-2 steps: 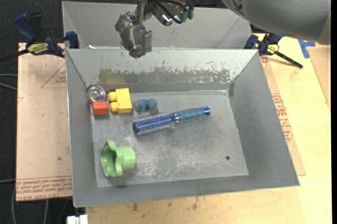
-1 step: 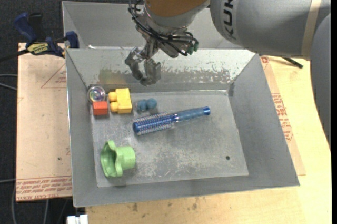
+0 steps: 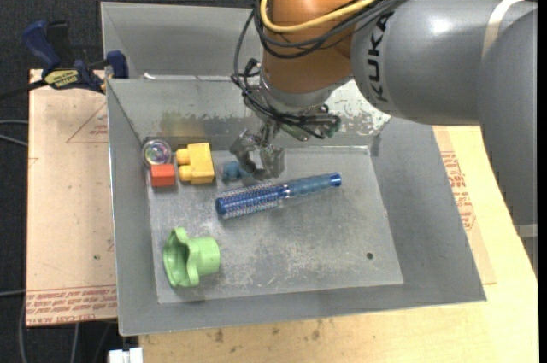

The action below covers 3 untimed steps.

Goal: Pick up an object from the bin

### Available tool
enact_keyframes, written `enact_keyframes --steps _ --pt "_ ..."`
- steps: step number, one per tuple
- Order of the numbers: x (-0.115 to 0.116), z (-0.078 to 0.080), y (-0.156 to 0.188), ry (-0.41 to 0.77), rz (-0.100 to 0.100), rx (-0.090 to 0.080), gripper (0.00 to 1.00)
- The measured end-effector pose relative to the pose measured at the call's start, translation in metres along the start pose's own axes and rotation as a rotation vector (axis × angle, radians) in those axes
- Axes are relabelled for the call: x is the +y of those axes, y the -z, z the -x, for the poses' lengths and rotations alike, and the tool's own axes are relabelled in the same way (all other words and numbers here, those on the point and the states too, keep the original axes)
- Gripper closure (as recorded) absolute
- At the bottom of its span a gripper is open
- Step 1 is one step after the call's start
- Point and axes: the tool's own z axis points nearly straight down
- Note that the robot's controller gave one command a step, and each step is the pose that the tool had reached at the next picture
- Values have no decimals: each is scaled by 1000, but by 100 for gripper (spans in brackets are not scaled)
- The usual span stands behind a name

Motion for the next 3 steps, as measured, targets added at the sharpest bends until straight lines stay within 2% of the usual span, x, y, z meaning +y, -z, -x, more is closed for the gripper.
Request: enact_keyframes --steps 1,2,3 --pt "1 3 5 2 -4 -8 0" --pt "-11 -20 -77 1 2 -1 0" --pt "13 -35 -98 -15 -1 -6 0"
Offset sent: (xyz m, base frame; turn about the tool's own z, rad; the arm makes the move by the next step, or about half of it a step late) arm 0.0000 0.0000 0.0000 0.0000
